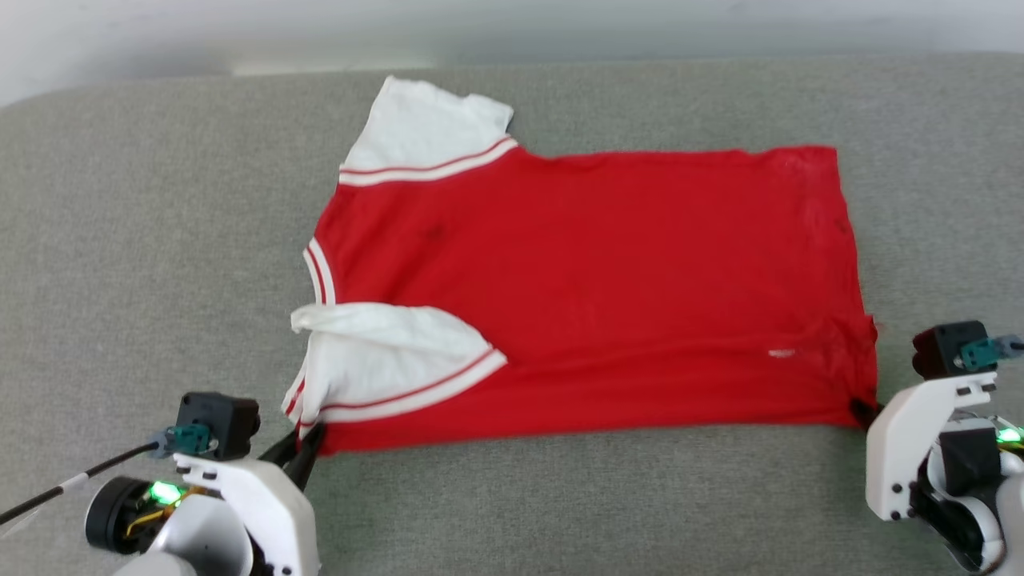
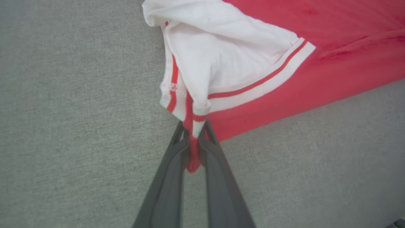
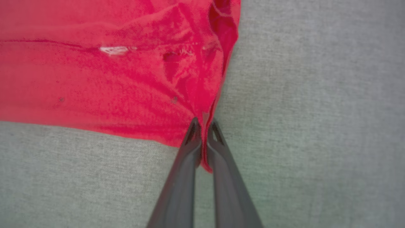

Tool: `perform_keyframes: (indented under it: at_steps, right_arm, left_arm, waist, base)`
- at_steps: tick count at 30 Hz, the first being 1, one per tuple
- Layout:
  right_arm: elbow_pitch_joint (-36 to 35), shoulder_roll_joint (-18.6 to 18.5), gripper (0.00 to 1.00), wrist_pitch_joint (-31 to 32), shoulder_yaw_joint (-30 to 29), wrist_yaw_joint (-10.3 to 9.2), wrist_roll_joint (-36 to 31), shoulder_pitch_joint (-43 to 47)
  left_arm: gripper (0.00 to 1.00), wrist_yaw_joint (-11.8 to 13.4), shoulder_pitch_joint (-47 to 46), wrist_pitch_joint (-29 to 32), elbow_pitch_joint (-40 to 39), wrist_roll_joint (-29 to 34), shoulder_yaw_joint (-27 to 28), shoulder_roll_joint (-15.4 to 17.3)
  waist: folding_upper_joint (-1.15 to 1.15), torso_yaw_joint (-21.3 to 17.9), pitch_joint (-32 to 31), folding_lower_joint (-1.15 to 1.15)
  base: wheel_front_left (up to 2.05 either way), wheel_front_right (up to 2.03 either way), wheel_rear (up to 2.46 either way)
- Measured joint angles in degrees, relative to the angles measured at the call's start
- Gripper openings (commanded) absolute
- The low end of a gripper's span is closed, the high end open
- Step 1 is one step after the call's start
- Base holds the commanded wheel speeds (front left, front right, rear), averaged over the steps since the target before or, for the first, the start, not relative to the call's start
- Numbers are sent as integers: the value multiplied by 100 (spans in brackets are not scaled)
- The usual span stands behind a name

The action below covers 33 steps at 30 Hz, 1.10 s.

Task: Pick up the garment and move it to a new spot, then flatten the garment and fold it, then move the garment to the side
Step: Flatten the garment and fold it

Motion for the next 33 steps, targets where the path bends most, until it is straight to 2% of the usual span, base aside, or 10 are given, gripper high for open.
perform_keyframes:
  at_steps: [6,13,14,18,26,27,28,33]
  right_arm:
    - [-467,-231,0,322,-90,1,227,365]
    - [-1174,-393,0,787,-281,1,352,1108]
    - [-1372,-375,0,899,-412,0,360,1415]
    - [-1458,-260,0,920,-521,0,349,1718]
    - [-1079,-164,0,702,-387,0,296,1809]
    - [-1016,-166,5,679,-361,-1,287,1785]
    - [-967,-170,100,634,-338,-1,287,1759]
    - [-959,-202,100,321,-316,-2,331,1603]
  left_arm:
    - [0,-49,310,285,-69,-125,-63,338]
    - [0,60,931,474,-363,-330,-201,565]
    - [0,62,1106,396,-408,-424,-247,477]
    - [0,20,1241,236,-191,-446,-332,315]
    - [0,-303,1230,2,516,-511,-472,-66]
    - [38,-349,1215,-34,603,-506,-485,-98]
    - [100,-376,1189,-91,679,-483,-495,-125]
    - [100,-500,1061,-662,877,-445,-279,-279]
  waist:
    - [0,-114,-346,0]
    - [0,-261,-710,0]
    - [0,-298,-773,0]
    - [0,-307,-819,0]
    - [0,-325,-831,0]
    - [0,-326,-833,0]
    - [0,-327,-838,0]
    - [0,-314,-913,0]
  base:
    - [0,0,0]
    - [0,0,0]
    - [0,0,0]
    - [0,0,0]
    - [0,0,0]
    - [0,0,0]
    - [0,0,0]
    - [0,0,0]
